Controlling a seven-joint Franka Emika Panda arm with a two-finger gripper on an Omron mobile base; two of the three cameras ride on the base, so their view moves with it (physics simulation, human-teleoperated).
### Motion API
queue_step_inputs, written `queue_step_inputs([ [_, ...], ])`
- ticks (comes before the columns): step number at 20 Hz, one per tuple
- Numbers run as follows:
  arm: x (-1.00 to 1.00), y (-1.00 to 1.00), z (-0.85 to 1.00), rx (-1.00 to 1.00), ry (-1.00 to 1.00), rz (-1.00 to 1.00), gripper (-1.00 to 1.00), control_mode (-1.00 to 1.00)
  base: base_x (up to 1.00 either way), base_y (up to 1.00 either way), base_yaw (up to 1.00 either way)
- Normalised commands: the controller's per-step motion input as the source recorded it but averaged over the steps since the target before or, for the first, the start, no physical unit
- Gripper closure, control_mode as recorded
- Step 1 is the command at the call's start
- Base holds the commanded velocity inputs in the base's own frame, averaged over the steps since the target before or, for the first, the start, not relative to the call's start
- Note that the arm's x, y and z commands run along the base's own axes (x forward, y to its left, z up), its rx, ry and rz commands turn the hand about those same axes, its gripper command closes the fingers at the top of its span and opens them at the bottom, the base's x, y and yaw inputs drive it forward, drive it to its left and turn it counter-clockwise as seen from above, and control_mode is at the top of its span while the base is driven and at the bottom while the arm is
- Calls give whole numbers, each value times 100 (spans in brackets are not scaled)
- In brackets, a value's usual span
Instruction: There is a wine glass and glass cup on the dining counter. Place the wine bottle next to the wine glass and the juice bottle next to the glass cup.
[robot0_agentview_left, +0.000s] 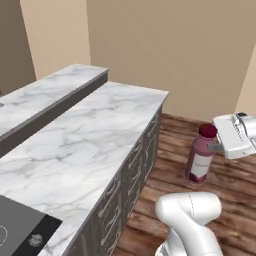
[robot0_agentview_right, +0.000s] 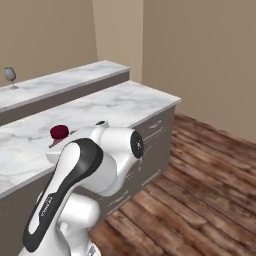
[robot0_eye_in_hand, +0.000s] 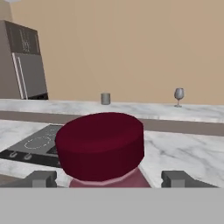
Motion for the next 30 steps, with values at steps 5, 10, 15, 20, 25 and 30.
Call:
queue_step_inputs([
  [5, 0, 0, 0, 0, 0, 0, 100, 100, 69, -38, 0],
  [10, 0, 0, 0, 0, 0, 0, 100, 100, 69, -38, 0],
  [15, 0, 0, 0, 0, 0, 0, 100, 100, 69, -38, 0],
  [20, 0, 0, 0, 0, 0, 0, 100, 100, 69, -38, 0],
  [25, 0, 0, 0, 0, 0, 0, 100, 100, 69, -38, 0],
  [30, 0, 0, 0, 0, 0, 0, 100, 100, 69, -38, 0],
])
